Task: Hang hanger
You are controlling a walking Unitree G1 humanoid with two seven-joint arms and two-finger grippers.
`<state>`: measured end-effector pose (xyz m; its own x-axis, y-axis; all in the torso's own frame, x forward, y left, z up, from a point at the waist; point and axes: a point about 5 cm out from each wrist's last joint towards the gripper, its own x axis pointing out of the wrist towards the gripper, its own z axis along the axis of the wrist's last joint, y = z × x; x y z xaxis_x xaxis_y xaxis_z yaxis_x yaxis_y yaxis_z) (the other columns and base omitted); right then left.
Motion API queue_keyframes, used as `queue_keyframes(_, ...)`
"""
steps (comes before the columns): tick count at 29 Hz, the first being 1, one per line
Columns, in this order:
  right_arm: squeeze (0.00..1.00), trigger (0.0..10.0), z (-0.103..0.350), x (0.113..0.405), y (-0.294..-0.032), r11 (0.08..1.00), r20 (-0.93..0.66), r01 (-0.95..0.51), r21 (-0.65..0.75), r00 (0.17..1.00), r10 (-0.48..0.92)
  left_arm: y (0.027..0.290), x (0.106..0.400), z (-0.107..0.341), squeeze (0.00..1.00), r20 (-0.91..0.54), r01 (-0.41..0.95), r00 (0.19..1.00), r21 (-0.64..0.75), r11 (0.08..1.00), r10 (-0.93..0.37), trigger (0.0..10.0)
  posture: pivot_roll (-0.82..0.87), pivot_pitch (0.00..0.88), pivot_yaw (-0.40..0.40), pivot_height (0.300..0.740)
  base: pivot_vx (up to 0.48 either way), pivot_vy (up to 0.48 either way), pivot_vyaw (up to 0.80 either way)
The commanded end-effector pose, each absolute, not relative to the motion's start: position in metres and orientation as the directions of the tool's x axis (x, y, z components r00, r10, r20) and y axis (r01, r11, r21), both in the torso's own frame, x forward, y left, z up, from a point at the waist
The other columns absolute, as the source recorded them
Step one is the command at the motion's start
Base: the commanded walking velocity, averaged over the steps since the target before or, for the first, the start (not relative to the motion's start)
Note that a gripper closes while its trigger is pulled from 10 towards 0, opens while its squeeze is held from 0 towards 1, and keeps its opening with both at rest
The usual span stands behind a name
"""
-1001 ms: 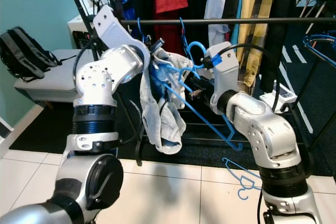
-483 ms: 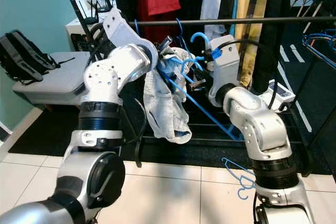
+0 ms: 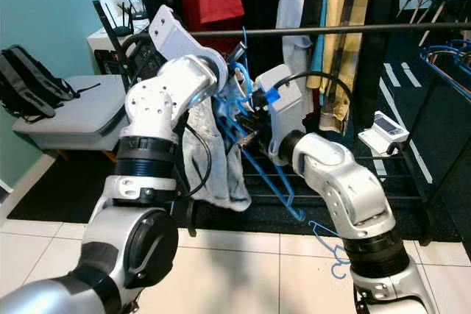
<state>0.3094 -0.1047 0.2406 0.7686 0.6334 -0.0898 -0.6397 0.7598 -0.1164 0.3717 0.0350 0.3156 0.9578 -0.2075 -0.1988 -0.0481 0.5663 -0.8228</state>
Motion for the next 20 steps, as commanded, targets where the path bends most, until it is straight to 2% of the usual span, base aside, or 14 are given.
queue_keyframes(1, 0.0, 10.0, 0.241, 0.305, -0.091, 0.727, -0.074, -0.672, -0.141, 0.739, 0.67, -0.052, 0.333, 0.317, 0.0, -0.19, 0.06, 0.857, -0.887, 0.458, -0.478, 10.0, -0.17, 0.0, 0.106, 0.74, 0.0, 0.0, 0.0)
queue_keyframes(6, 0.0, 10.0, 0.241, 0.31, -0.096, 0.759, -0.073, -0.634, -0.15, 0.772, 0.631, -0.053, 0.333, 0.317, 0.0, -0.189, 0.06, 0.855, -0.889, 0.455, -0.482, 10.0, -0.17, 0.0, 0.105, 0.74, 0.0, 0.0, 0.0)
queue_keyframes(7, 0.0, 10.0, 0.245, 0.319, -0.106, 0.818, -0.045, -0.558, -0.14, 0.829, 0.558, -0.054, 0.332, 0.317, 0.0, -0.19, 0.058, 0.852, -0.892, 0.449, -0.488, 10.0, -0.17, 0.0, 0.104, 0.74, 0.0, 0.0, 0.0)
queue_keyframes(8, 0.0, 10.0, 0.245, 0.319, -0.106, 0.818, -0.045, -0.558, -0.14, 0.829, 0.558, -0.054, 0.332, 0.317, 0.0, -0.19, 0.058, 0.852, -0.892, 0.449, -0.488, 10.0, -0.17, 0.0, 0.104, 0.74, 0.0, 0.0, 0.0)
queue_keyframes(9, 0.0, 10.0, 0.249, 0.327, -0.116, 0.864, -0.014, -0.486, -0.129, 0.872, 0.489, -0.055, 0.331, 0.317, 0.0, -0.191, 0.057, 0.848, -0.895, 0.442, -0.495, 10.0, -0.17, 0.0, 0.104, 0.74, 0.0, 0.0, 0.0)
queue_keyframes(10, 0.0, 10.0, 0.249, 0.327, -0.116, 0.864, -0.014, -0.486, -0.129, 0.872, 0.489, -0.055, 0.331, 0.317, 0.0, -0.191, 0.057, 0.848, -0.895, 0.442, -0.495, 10.0, -0.17, 0.0, 0.104, 0.74, 0.0, 0.0, 0.0)
queue_keyframes(11, 0.0, 10.0, 0.254, 0.332, -0.126, 0.905, 0.024, -0.411, -0.108, 0.909, 0.416, -0.056, 0.331, 0.316, 0.0, -0.192, 0.055, 0.843, -0.898, 0.436, -0.503, 10.0, -0.17, 0.0, 0.104, 0.74, 0.0, 0.0, 0.0)
queue_keyframes(12, 0.0, 10.0, 0.254, 0.332, -0.126, 0.905, 0.024, -0.411, -0.108, 0.909, 0.416, -0.056, 0.331, 0.316, 0.0, -0.192, 0.055, 0.843, -0.898, 0.436, -0.503, 10.0, -0.17, 0.0, 0.104, 0.74, 0.0, 0.0, 0.0)
queue_keyframes(14, 0.0, 10.0, 0.264, 0.338, -0.141, 0.951, 0.103, -0.302, -0.071, 0.946, 0.308, -0.058, 0.329, 0.314, 0.0, -0.201, 0.049, 0.834, -0.901, 0.432, -0.514, 10.0, -0.17, 0.0, 0.105, 0.74, 0.0, 0.0, 0.0)
queue_keyframes(20, 0.0, 10.0, 0.277, 0.339, -0.157, 0.973, 0.201, -0.229, -0.016, 0.953, 0.228, -0.06, 0.327, 0.311, 0.0, -0.216, 0.031, 0.83, -0.903, 0.429, -0.515, 10.0, -0.17, 0.0, 0.104, 0.74, 0.0, 0.0, 0.0)
